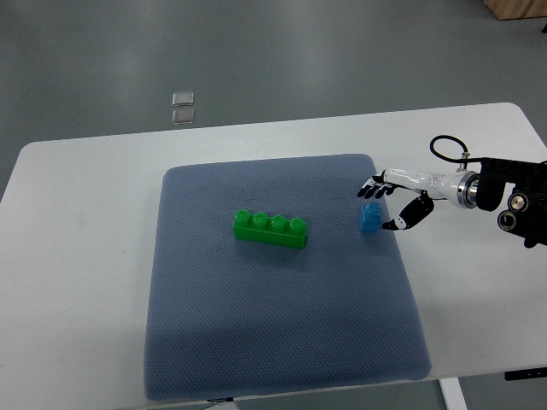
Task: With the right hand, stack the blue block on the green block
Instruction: 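Close the right hand fingers around the blue block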
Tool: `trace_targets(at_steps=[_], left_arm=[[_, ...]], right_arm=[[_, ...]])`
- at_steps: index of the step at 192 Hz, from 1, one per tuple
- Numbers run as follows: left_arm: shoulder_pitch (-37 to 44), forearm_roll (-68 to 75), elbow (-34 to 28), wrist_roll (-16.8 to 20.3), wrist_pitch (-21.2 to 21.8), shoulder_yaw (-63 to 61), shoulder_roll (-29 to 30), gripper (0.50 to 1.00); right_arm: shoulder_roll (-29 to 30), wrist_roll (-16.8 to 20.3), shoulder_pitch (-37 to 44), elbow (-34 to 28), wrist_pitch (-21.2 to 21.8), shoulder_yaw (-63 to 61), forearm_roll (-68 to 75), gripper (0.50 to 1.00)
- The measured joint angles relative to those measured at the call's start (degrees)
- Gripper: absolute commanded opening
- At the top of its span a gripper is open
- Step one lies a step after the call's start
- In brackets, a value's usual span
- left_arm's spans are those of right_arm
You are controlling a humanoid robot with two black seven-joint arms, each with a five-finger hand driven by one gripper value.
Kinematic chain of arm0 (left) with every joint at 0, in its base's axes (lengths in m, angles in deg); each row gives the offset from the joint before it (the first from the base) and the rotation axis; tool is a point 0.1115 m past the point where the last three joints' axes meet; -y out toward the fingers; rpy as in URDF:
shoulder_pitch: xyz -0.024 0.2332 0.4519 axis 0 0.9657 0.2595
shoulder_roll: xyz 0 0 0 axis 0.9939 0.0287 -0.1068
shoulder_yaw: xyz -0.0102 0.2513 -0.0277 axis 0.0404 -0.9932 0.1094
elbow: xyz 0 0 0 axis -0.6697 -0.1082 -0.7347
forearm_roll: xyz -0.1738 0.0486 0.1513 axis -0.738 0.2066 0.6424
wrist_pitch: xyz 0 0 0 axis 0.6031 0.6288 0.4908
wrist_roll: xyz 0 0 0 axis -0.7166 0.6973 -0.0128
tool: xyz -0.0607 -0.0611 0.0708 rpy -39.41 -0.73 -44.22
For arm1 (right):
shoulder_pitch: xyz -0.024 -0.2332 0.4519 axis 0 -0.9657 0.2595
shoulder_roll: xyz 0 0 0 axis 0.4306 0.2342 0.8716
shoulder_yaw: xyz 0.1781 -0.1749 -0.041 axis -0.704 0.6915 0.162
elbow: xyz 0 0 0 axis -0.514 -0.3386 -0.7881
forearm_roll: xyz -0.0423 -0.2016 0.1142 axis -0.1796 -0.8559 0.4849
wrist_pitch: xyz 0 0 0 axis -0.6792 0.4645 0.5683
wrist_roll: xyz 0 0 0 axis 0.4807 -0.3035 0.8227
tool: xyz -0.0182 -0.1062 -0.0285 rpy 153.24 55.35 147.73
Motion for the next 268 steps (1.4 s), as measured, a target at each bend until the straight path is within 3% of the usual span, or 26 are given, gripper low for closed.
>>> trace_targets(at_steps=[115,130,242,268], left_arm=[[0.0,0.0,0.0,0.0,0.0,0.0,0.0,1.0],[0.0,0.0,0.0,0.0,0.0,0.0,0.0,1.0],[0.0,0.0,0.0,0.0,0.0,0.0,0.0,1.0],[0.0,0.0,0.0,0.0,0.0,0.0,0.0,1.0]], right_arm=[[1.5,0.2,0.4,0.6,-0.1,0.8,-0.1,0.762],[1.5,0.6,0.4,0.7,-0.2,0.8,-0.1,0.727],[1.6,0.9,0.4,0.8,-0.2,2.0,-0.7,0.725],[1.4,0.9,0.4,0.8,-0.2,2.0,-0.8,0.699]])
